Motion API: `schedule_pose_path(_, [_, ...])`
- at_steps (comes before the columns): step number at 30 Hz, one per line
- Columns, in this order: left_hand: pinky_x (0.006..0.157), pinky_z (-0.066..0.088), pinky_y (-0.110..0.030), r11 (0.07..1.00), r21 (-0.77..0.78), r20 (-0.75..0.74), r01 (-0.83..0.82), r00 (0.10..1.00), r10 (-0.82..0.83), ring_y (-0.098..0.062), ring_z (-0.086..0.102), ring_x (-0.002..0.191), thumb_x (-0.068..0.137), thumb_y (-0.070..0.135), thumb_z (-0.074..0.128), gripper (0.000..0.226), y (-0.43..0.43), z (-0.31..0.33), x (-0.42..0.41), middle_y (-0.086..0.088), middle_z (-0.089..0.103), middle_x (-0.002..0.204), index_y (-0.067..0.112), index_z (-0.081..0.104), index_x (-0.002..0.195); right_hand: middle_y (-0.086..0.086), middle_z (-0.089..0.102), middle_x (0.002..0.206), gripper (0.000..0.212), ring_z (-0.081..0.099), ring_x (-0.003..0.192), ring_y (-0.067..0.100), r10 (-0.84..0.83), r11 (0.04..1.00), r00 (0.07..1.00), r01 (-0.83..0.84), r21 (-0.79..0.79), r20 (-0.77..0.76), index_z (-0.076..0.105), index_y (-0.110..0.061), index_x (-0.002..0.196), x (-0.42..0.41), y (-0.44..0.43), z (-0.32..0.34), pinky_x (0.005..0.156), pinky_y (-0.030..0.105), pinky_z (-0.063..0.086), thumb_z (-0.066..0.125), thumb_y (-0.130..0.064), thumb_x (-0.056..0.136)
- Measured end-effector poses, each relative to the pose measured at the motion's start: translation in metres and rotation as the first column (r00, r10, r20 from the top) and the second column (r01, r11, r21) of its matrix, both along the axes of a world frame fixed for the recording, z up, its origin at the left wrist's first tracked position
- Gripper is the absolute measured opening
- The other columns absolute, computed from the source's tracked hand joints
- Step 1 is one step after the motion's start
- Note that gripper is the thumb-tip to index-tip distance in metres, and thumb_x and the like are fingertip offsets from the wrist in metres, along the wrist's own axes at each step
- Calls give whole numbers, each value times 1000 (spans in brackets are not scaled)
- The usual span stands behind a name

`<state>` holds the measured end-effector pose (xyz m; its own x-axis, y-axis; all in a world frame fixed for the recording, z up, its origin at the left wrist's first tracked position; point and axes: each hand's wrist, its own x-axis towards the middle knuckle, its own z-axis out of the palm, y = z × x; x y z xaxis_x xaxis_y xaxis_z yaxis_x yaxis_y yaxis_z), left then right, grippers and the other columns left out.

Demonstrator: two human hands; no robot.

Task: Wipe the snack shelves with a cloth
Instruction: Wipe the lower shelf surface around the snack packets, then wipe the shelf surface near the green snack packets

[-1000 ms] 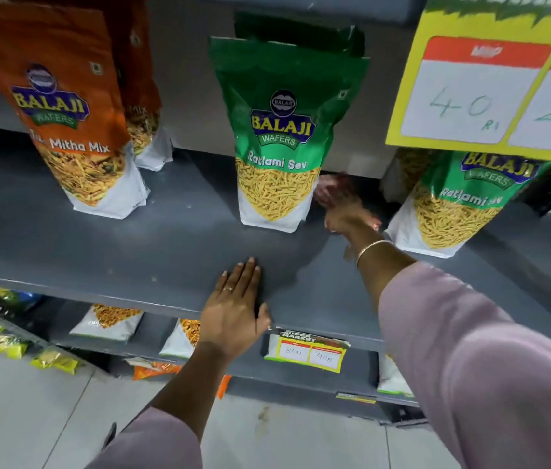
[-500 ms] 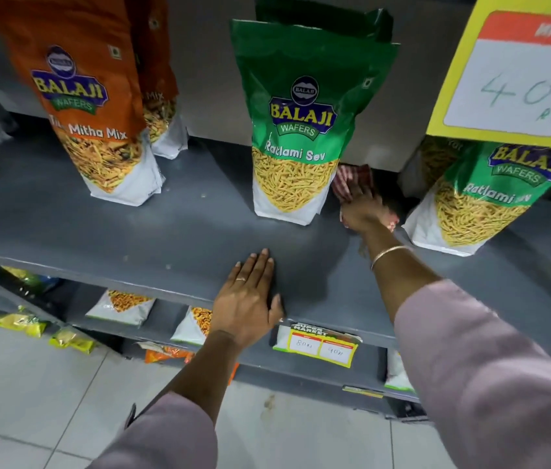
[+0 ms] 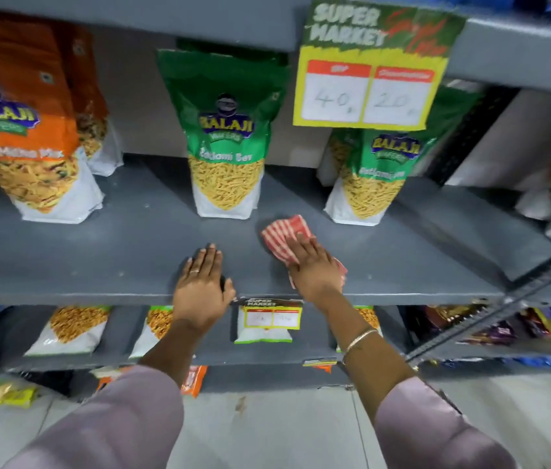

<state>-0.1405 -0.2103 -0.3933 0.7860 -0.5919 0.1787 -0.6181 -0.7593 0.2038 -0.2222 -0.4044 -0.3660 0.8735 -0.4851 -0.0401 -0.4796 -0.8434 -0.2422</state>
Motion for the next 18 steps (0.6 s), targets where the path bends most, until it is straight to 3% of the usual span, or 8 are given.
schedule_pose_path(2, [95,45,-46,1000,3,-16,-2,1000,2,-36,62,107,76,29,33,58,1,-1,0,-23,62,119,-7,66,110,-5,8,162,56,8,150,17,-180,984,983,180,-5,-24,18,-29,151,-28,-33,2,121,36,16,36,-32,99])
schedule_pose_path(6, [93,44,-51,1000,25,-56,0,998,2,-38,61,108,77,30,33,60,0,-2,2,-25,61,120,-8,64,111,1,-3,163,61,2,150,25,-486,870,866,492,24,-118,5,-25,153,-61,-70,11,121,43,16,33,-31,98])
schedule_pose_path(9, [96,41,-52,999,54,-51,-8,999,11,-40,58,111,81,32,31,61,-1,-3,0,-26,59,122,-10,62,113,-5,-20,160,73,2,149,22,-341,940,925,332,-81,-165,-6,-34,151,-30,-39,6,116,49,24,37,-29,92])
schedule_pose_path(11, [100,36,-53,998,69,-20,-15,1000,16,-41,56,114,84,36,30,64,-5,-1,-4,-27,57,124,-11,59,116,-9,-11,161,72,9,148,21,-147,989,977,142,-37,-157,-5,-36,151,-6,-4,0,114,48,25,37,-29,92])
schedule_pose_path(13, [104,27,-51,997,69,33,-18,999,16,-41,53,117,86,39,28,68,-17,6,-10,-28,54,128,-12,56,120,-5,-1,163,60,4,150,24,18,1000,989,-15,25,-145,5,-31,152,0,11,3,119,46,16,32,-30,98])
schedule_pose_path(15, [106,24,-49,998,62,56,-22,998,19,-38,49,122,87,42,26,71,-37,15,-20,-26,51,132,-12,53,124,-5,1,163,57,3,150,21,44,999,991,-43,4,-124,8,-30,152,-13,-14,8,120,42,12,32,-30,99])
schedule_pose_path(18, [106,27,-51,999,30,47,-27,999,26,-36,46,126,88,46,24,73,-81,20,-46,-24,47,136,-10,50,127,-6,-9,162,69,1,150,20,-59,997,990,52,-61,-124,2,-32,152,-51,-84,2,120,39,14,40,-28,95])
